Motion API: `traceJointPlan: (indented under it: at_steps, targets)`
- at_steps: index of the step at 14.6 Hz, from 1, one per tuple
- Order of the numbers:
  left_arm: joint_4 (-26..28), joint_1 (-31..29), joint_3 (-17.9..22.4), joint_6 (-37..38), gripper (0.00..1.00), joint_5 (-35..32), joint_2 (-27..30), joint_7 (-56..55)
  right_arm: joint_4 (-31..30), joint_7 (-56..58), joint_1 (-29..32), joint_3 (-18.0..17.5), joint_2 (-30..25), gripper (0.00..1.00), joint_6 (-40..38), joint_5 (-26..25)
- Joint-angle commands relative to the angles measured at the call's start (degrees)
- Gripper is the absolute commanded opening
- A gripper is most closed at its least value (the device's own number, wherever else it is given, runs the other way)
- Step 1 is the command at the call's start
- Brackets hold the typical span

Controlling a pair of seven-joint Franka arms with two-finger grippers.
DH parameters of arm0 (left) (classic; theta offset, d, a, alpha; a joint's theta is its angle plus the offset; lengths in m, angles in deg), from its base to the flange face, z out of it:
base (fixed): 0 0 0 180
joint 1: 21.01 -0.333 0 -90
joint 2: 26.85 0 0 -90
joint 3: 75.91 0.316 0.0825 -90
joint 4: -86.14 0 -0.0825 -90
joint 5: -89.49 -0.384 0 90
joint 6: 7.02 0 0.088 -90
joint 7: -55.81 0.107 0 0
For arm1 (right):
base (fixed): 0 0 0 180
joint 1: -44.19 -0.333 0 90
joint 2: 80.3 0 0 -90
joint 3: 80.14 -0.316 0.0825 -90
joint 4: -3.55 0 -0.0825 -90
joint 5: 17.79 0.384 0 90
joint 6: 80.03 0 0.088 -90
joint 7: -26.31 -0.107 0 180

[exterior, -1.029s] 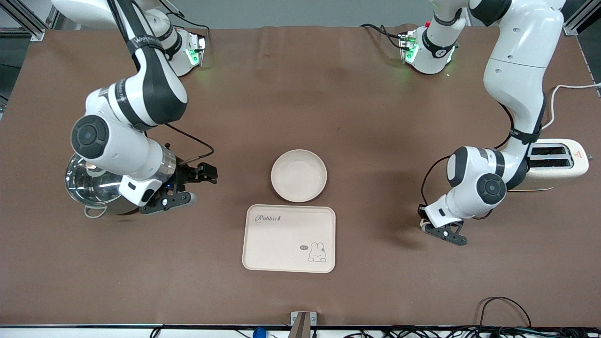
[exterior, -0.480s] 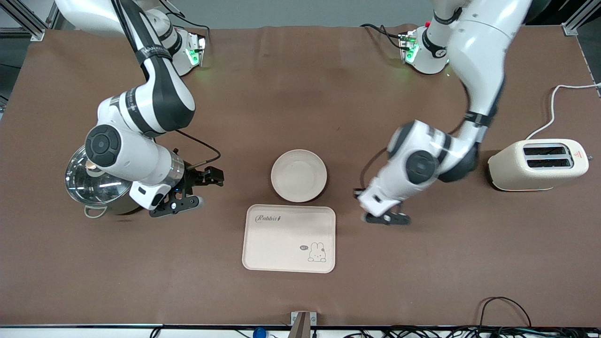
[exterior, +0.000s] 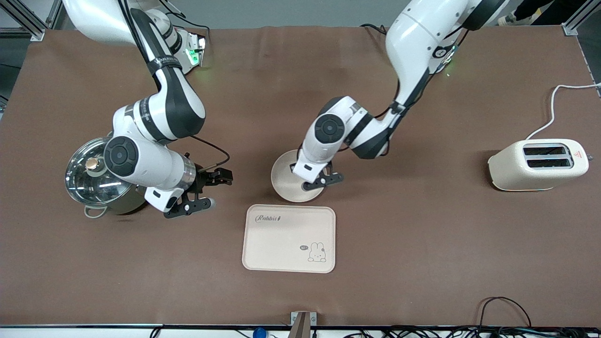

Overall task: Place bun in plate and plate on tray
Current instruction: 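Carry the bun over the white plate and release it with the left gripper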

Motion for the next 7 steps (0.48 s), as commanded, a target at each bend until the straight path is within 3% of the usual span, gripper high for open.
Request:
traceJointPlan:
  at_steps: [1,4,7]
  targets:
    - [-0.5,1.0,0.7,-2.4,0.99,0.1,-1.6,-3.1,-0.2,-0.2,-1.2,0.2,2.6,1.0,0.3,1.8]
    - [-0.8,0.4,0.7,-2.3,1.0,0.1,-1.2,-2.8,-0.6,-0.1,-1.4,0.2,5.2,1.0,0.4,7.8]
    - [-1.0,-1.1,1.2,1.2,1.0,-1.8,-0.3,1.2,-1.8,-0.2,-4.1,0.2,6.0,0.97,1.7,8.1]
